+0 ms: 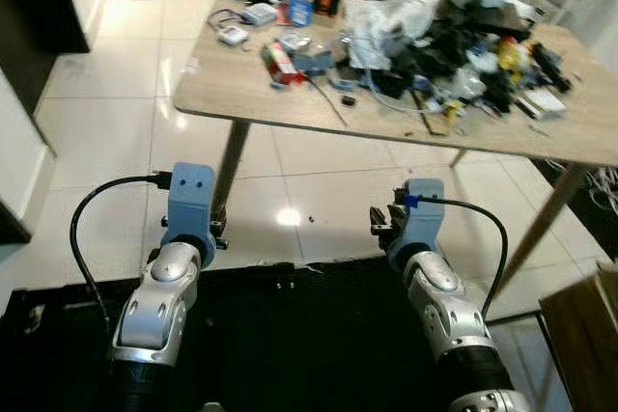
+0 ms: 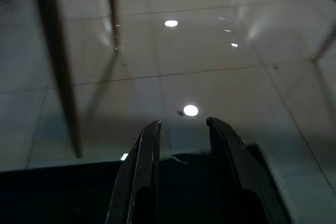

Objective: Picking trash to rubbish bin

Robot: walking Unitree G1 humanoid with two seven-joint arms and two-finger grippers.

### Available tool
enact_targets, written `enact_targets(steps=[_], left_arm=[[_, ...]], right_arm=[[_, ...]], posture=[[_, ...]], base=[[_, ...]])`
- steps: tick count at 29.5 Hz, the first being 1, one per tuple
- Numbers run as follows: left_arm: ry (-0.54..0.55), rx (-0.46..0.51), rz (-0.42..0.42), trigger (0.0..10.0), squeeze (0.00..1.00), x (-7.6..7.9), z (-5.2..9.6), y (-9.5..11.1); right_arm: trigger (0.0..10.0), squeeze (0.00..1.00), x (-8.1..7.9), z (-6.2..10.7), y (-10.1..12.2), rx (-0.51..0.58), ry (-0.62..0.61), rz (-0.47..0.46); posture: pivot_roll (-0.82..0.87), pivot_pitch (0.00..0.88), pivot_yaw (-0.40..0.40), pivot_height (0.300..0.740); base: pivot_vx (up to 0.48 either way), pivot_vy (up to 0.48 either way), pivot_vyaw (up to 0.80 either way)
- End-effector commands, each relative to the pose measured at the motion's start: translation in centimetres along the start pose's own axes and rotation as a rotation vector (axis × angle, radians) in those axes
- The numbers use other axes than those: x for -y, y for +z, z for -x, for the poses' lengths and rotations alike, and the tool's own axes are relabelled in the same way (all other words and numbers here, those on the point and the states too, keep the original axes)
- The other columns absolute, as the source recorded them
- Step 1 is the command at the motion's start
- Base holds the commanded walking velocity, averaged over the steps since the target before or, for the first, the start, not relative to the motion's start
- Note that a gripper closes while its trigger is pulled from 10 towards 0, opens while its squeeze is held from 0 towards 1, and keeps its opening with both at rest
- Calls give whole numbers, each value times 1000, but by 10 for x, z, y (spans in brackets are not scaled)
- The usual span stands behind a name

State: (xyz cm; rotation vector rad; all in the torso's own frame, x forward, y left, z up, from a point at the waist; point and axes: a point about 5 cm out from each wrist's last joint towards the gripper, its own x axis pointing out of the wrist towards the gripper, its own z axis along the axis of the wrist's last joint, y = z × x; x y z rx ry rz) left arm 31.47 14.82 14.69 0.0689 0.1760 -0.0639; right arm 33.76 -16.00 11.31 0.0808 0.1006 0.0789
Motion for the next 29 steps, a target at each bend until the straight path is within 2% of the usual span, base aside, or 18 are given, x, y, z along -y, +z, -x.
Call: enact_targets(steps=[1, 11, 16, 19, 29], left_arm=[[-26, 11, 4, 10000, 0, 5, 0, 1], [-15, 39, 16, 10000, 0, 6, -1, 4], [8, 50, 9, 10000, 0, 1, -3, 7], [15, 49, 34, 10000, 0, -1, -3, 8], [-11, 72, 60, 10000, 0, 0, -2, 12]], right_arm=[[10000, 0, 12, 4, -7, -16, -47, -10], [10000, 0, 16, 4, -5, -5, -72, -32], [10000, 0, 13, 1, -1, 3, -63, -18], [10000, 0, 12, 0, 1, 8, -60, -21], [10000, 0, 13, -1, 7, 40, -69, -27]], posture=[[98, 119, -82, 740], [100, 123, -78, 740], [106, 121, -76, 740], [108, 122, -75, 740], [107, 118, -67, 740]], base=[[0, 0, -800], [0, 0, -800], [0, 0, 0], [0, 0, 0], [376, 0, 0]])
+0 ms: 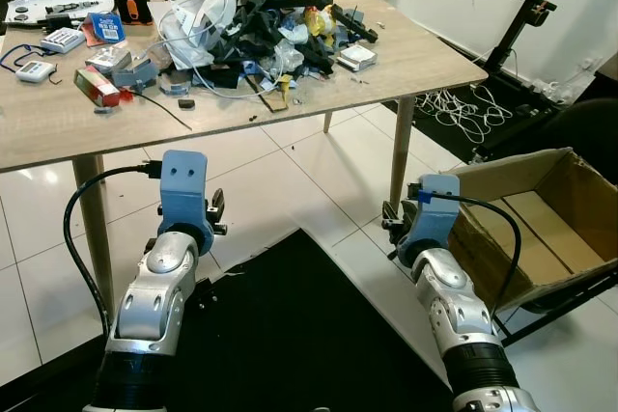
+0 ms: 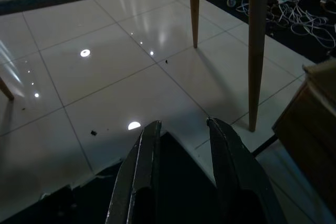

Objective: Picking trash to rubbish bin

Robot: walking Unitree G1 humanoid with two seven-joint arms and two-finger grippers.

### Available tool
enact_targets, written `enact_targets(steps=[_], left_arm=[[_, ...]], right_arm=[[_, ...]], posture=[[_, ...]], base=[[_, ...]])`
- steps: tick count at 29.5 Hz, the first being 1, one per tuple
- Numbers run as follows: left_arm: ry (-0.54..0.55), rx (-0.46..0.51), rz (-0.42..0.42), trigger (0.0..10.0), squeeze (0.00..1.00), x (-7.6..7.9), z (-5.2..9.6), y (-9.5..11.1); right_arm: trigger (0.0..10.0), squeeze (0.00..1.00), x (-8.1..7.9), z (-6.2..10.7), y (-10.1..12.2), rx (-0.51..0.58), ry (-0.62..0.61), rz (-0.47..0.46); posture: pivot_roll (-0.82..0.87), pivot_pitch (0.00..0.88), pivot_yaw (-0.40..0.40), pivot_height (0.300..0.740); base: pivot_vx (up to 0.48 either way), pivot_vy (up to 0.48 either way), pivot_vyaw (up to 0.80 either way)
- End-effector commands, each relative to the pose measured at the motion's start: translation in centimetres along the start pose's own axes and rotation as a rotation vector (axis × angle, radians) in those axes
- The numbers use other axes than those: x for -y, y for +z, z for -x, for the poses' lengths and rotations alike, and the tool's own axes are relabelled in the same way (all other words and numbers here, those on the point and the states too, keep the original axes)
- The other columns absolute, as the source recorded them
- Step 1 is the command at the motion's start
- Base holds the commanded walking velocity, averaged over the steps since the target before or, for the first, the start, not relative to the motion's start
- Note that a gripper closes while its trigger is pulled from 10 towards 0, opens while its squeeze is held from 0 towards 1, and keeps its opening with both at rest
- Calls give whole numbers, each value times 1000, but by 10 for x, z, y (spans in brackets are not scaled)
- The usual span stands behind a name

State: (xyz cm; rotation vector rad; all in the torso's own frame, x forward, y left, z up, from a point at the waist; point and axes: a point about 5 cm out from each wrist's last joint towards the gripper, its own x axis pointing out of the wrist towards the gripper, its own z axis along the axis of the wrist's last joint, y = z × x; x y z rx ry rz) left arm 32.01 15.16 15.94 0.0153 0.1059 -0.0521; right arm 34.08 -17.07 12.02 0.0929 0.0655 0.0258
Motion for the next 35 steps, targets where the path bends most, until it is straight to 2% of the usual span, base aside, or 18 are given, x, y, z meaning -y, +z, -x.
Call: enact_targets(steps=[1, 6, 11, 14, 19, 35], left_arm=[[-20, 0, 8, 10000, 0, 4, 1, -1], [-32, 7, 0, 10000, 0, 7, 0, 1], [-34, 19, 3, 10000, 0, 6, -1, 4], [-34, 20, 3, 10000, 0, 6, -1, 4], [-32, 21, 2, 10000, 0, 5, -1, 5], [-27, 27, -1, 10000, 0, 4, -2, 7]], right_arm=[[10000, 0, 3, 0, -1, 2, -18, -14], [10000, 0, 3, 0, 5, 35, -12, -2], [10000, 0, -4, -1, 27, 142, 40, 67], [10000, 0, -6, -1, 29, 156, 50, 79], [10000, 0, -20, -2, 48, 240, 133, 147], [10000, 0, -25, -3, 44, 195, 171, 164]], posture=[[107, 118, -67, 740], [107, 116, -65, 740], [109, 113, -63, 740], [109, 113, -63, 740], [112, 113, -62, 740], [113, 110, -55, 740]], base=[[431, 0, 0], [434, 0, 0], [434, 0, 0], [431, 0, 0], [419, 0, 0], [405, 0, 0]])
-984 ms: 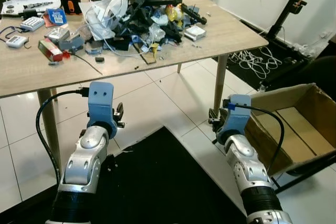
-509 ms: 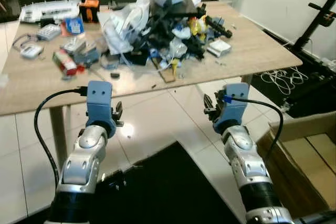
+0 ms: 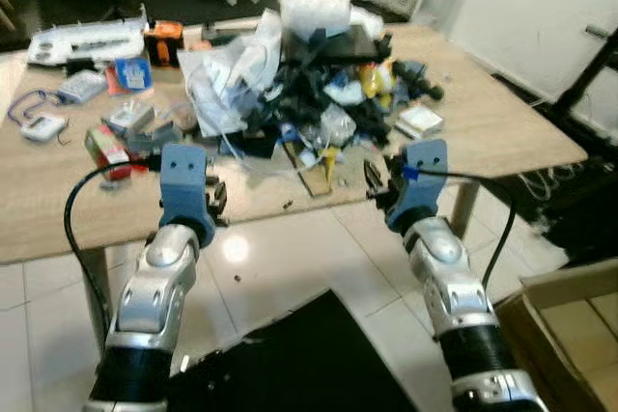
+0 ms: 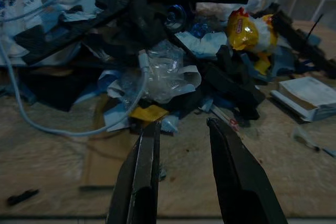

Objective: Picking trash to rubbish bin

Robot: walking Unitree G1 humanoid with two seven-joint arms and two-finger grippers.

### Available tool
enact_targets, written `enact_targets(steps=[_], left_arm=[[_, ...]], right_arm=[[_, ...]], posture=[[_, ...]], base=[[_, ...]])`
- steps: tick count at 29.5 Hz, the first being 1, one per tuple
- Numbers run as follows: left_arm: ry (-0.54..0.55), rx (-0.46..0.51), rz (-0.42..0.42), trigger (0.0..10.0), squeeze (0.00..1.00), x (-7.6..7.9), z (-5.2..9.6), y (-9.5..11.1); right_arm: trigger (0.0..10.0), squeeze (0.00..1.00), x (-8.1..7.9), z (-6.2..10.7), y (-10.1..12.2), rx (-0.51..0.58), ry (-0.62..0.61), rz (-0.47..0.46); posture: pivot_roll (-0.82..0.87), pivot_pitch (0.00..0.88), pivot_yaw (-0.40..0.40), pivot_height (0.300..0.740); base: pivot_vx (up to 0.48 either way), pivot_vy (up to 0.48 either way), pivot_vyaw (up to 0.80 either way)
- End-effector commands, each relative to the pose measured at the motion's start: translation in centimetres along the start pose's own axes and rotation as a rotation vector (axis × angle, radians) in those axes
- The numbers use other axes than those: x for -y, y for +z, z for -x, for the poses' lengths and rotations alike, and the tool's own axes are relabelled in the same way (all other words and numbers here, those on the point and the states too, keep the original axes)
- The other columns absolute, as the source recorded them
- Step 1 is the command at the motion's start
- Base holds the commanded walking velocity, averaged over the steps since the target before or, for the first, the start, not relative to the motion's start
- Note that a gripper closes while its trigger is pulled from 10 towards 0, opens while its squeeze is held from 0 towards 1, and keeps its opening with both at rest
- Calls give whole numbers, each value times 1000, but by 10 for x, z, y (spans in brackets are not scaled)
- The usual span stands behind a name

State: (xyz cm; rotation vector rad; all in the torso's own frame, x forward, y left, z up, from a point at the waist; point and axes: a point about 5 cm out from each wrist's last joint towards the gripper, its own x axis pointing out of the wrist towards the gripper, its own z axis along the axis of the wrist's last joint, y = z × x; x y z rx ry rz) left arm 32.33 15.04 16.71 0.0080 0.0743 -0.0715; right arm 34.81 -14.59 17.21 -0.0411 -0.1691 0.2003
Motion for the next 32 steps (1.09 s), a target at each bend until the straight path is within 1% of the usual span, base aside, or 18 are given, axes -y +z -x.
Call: enact_targets(steps=[1, 19, 21, 28, 32], left_arm=[[-8, -5, -6, 10000, 0, 3, 0, -1], [-7, -13, -16, 10000, 0, 3, 0, -3], [4, -27, -33, 10000, 0, 3, -1, -6], [-9, -21, -33, 10000, 0, 5, 1, -7], [-15, -23, -39, 10000, 0, 5, 1, -8]], right_arm=[[10000, 0, 3, 3, -6, -32, -6, 19], [10000, 0, 6, 4, -6, -41, -22, -1], [10000, 0, 7, 5, -6, -41, -25, 0], [10000, 0, 8, 6, -7, -48, -29, -4], [10000, 0, 6, 6, -9, -65, -23, -5]], posture=[[113, 110, -55, 740], [114, 109, -52, 740], [111, 109, -48, 740], [110, 112, -51, 740], [110, 112, -51, 740]], base=[[394, 0, 0], [364, 0, 0], [0, 0, 0], [0, 0, 0], [0, 0, 0]])
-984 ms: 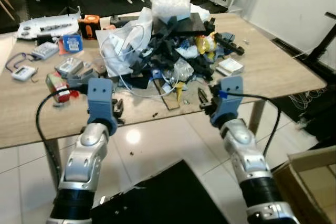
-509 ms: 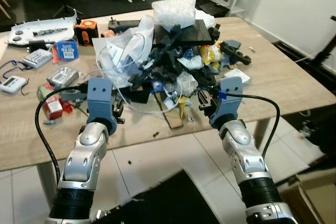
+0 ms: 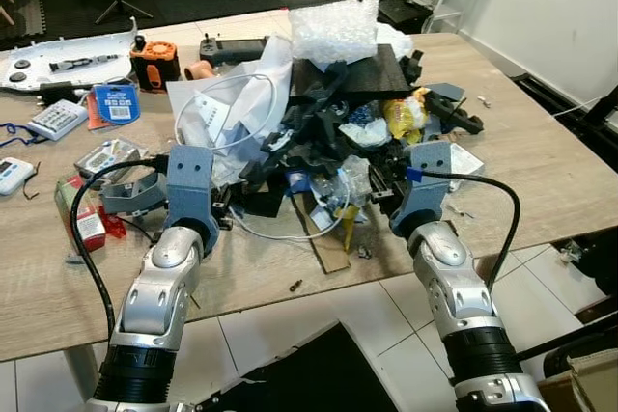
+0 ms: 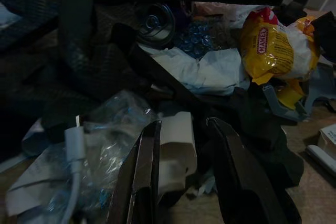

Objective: Picking trash to rubbish bin

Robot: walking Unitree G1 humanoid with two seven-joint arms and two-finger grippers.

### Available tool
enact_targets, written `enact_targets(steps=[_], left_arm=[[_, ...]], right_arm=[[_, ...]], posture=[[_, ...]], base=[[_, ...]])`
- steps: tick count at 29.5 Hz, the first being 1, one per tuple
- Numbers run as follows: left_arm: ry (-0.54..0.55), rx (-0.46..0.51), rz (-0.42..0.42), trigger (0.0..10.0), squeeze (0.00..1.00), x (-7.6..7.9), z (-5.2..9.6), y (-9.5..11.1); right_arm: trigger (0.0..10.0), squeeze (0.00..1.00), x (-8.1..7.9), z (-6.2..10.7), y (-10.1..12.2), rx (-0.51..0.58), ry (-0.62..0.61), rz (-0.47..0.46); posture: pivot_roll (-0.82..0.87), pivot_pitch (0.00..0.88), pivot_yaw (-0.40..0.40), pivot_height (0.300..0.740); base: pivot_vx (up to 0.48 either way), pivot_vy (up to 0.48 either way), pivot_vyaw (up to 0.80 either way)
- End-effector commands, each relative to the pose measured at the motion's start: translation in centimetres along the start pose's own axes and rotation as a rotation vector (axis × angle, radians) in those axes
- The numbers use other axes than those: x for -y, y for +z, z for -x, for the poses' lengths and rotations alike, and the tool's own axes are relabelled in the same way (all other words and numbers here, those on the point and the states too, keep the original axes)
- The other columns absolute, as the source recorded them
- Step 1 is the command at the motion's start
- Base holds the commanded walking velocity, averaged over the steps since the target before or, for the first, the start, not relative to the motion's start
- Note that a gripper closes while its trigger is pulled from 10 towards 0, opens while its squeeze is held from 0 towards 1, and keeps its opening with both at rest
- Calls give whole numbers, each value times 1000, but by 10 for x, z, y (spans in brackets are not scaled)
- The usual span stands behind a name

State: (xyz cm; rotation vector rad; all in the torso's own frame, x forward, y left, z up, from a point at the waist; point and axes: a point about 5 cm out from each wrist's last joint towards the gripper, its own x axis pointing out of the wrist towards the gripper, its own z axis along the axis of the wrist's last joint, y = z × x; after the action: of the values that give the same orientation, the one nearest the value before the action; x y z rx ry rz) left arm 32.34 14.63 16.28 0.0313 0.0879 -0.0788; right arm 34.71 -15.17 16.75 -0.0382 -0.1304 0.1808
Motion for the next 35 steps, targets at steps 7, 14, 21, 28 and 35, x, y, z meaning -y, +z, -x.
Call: enact_targets(steps=[7, 14, 21, 28, 35], left_arm=[[-20, -8, -37, 10000, 0, 2, 2, -3], [-26, -10, -37, 10000, 0, 3, 2, -4], [-35, -7, -42, 10000, 0, 6, 1, -4], [-89, 19, -68, 10000, 0, 9, 5, -4], [-334, 73, -209, 10000, 0, 27, 19, -2]], right_arm=[[10000, 0, 4, 2, -6, -43, -20, 1], [10000, 0, 7, 3, -6, -45, -25, -4], [10000, 855, 4, 7, -8, -67, 37, -37], [10000, 1000, -3, 10, -11, -105, 106, -71], [10000, 1000, 4, 14, -10, -116, 148, -94]], posture=[[114, 113, -52, 740], [111, 108, -48, 740], [104, 109, -50, 740], [105, 114, -52, 740], [105, 114, -52, 740]], base=[[0, 0, 0], [0, 0, 0], [0, 0, 0], [0, 0, 0], [0, 0, 0]])
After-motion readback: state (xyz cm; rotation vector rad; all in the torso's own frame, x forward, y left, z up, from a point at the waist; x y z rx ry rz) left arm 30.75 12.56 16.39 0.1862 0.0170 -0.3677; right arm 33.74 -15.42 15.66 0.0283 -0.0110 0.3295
